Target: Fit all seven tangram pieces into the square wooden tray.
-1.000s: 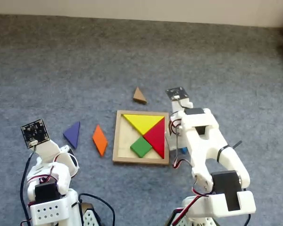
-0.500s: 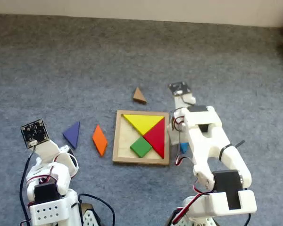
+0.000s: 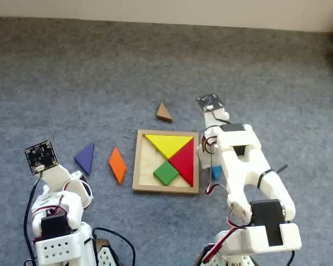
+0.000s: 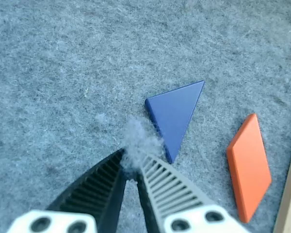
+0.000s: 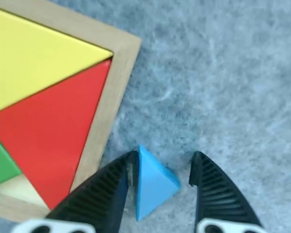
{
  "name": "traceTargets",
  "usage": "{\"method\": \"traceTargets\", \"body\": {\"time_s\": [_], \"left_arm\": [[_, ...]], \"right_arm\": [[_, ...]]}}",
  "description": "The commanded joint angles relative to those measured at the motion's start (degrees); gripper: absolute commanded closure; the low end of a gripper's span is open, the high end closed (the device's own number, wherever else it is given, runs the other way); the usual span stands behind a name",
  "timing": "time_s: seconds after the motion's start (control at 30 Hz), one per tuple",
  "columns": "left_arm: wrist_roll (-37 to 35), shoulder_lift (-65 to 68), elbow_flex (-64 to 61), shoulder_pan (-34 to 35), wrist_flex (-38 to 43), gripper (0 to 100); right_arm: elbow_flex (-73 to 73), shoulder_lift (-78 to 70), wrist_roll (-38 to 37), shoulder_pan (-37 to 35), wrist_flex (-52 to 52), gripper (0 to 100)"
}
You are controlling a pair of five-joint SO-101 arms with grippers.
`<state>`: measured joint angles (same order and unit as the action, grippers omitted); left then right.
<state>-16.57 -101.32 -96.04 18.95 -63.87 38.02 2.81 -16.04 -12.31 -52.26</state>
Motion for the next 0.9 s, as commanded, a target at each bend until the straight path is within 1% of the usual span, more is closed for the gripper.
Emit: {"method": "traceTargets", "body": {"time_s": [0.0, 0.1, 0.47, 0.53, 0.67, 0.87], "left_arm": [[-0.44, -1.36, -1.19, 0.75, 0.44, 99], [-0.44, -1.36, -1.19, 0.75, 0.44, 99], [-0.44, -1.36, -1.19, 0.75, 0.44, 99], [-0.44, -1.36, -1.19, 0.75, 0.44, 99], [-0.44, -1.36, -1.19, 0.75, 0.44, 99], [-0.44, -1.36, -1.19, 0.75, 0.44, 99]], "right_arm": [[-2.86, 0.31, 3.16, 0.84, -2.59, 81.4], [-3.03, 0.31, 4.75, 0.66, -4.7, 81.4], [-2.68, 0.31, 4.66, 0.57, -4.79, 81.9], [-2.59, 0.22, 4.4, 0.57, -4.79, 84.5], [-2.59, 0.22, 4.31, 0.57, -4.88, 94.0], [-3.12, 2.51, 4.31, 0.84, -6.9, 94.3]]}}
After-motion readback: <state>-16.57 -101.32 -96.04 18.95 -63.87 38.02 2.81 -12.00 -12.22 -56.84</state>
